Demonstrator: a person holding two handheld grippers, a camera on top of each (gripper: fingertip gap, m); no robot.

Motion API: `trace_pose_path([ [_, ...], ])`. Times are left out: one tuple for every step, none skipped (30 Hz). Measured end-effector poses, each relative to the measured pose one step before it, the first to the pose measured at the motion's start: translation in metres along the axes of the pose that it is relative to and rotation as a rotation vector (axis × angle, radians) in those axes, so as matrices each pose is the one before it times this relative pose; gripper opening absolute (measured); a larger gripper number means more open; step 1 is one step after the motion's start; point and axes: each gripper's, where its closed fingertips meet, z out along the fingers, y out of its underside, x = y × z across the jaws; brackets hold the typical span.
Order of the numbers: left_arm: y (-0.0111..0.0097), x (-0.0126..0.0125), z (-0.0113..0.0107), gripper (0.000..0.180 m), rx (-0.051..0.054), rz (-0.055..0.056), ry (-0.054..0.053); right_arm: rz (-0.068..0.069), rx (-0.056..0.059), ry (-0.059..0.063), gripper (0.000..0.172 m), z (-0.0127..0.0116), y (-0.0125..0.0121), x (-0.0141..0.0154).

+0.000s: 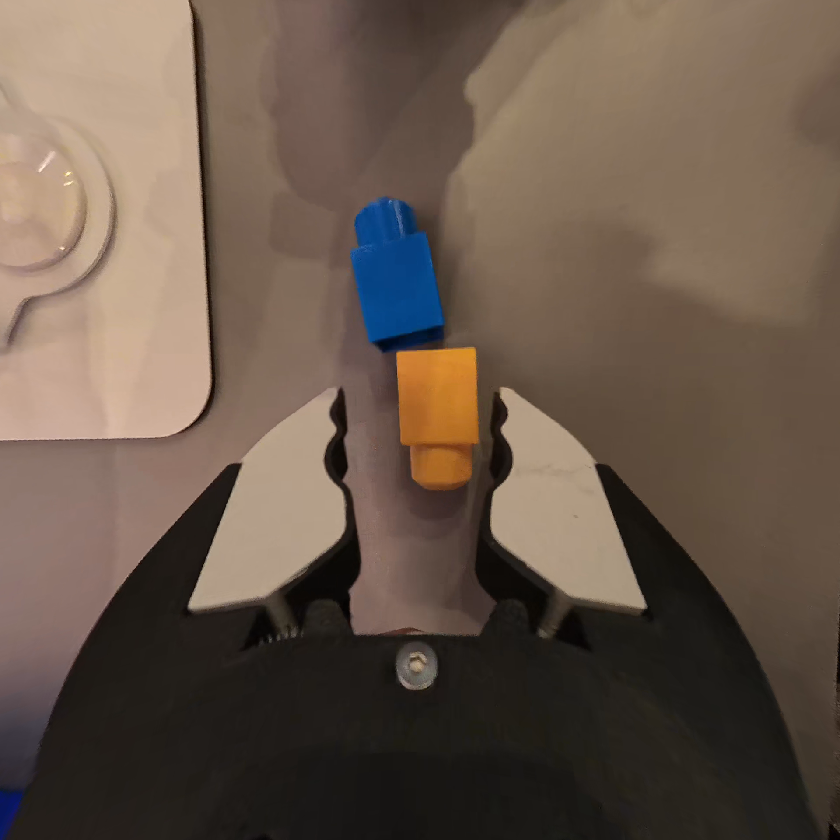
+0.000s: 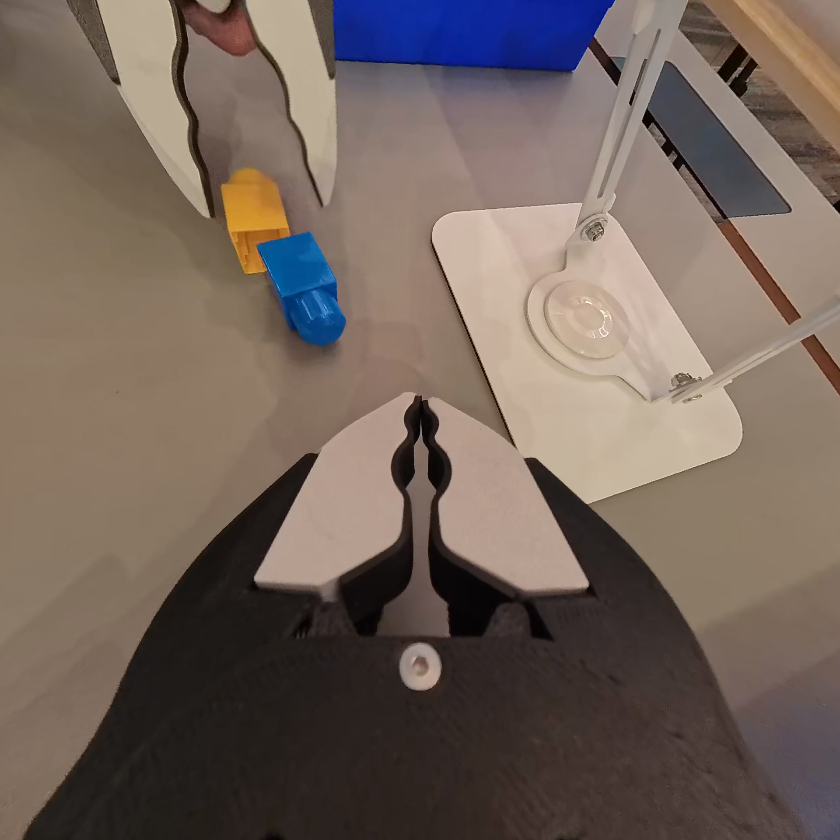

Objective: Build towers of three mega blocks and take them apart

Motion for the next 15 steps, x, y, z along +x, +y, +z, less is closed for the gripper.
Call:
trace_pose_path([
  [0.0018, -0.00038, -0.00123, 0.067, -0.0018, 0.0083, -0.0034, 0.0011, 0.0001, -0.0016, 0.0, 0.00012, -0.00005, -0.00009],
  [0.00195, 0.00012, -0.00155, 0.071, 0.0008, 0.0151, -0.0049, -0.001, -0.0014, -0.0001, 0.0, 0.00016, 0.00022, -0.00009],
  [0.00355, -0.00181, -0.003, 0.073, -0.0082, -0.0014, -0.0138, -0.001, -0.0008, 0.0003, 0.0, 0.00014, 0.00004, -0.00011],
  [0.0032, -0.0021, -0.00476, 0.073, -0.0043, -0.009, -0.0128, 0.0002, -0.0004, 0.0003, 0.0, -0.00005, 0.00019, 0.00002],
  [0.00081, -0.00188, -0.00687, 0.072, 0.0163, -0.0038, -0.0109, 0.0001, 0.0004, 0.0007, 0.0, -0.00009, -0.00007, 0.0002],
  [0.00109, -0.0033, -0.00908, 0.07, 0.0166, -0.0067, -0.0174, 0.0006, 0.0018, 0.0005, 0.0, -0.00037, -0.00024, 0.0001],
  [0.00333, -0.00625, -0.01091, 0.068, 0.0013, -0.0102, -0.0314, 0.0003, 0.001, 0.0009, 0.0, -0.00015, -0.00009, 0.00012],
  [0.00363, -0.00718, -0.0128, 0.067, 0.0038, -0.0097, -0.0322, -0.0001, -0.0005, 0.0009, 0.0, -0.00011, 0.00012, 0.00013],
  [0.00326, -0.00908, -0.01482, 0.067, 0.0105, -0.0153, -0.0341, -0.0003, 0.0006, 0.0003, 0.0, -0.00009, -0.0001, 0.00008],
  [0.00371, -0.01413, -0.01694, 0.066, 0.0118, -0.0169, -0.0591, -0.0004, 0.0015, -0.0005, 0.0, 0.0001, -0.00035, -0.00022],
  [0.00502, -0.01674, -0.01762, 0.065, 0.0065, -0.0156, -0.0635, -0.0003, 0.0005, -0.0012, 0.0, 0.00024, -0.00011, -0.00025],
  [0.00542, -0.01678, -0.01712, 0.063, 0.0059, -0.0199, -0.0507, -0.0006, -0.0013, -0.0007, 0.0, 0.00031, 0.00023, -0.0002],
  [0.00627, -0.01924, -0.01575, 0.06, 0.0021, -0.0181, -0.0573, -0.0008, -0.002, -0.0004, 0.0, 0.00034, 0.00025, -0.00016],
  [0.00815, -0.02516, -0.01362, 0.056, -0.0075, -0.0091, -0.0902, 0.0001, -0.0008, -0.0008, 0.0, 0.00037, 0.00019, -0.00008],
  [0.01293, -0.02792, -0.00889, 0.055, -0.0321, 0.0068, -0.0994, 0.0005, -0.0001, -0.0006, 0.0, 0.0002, 0.00013, -0.00006],
])
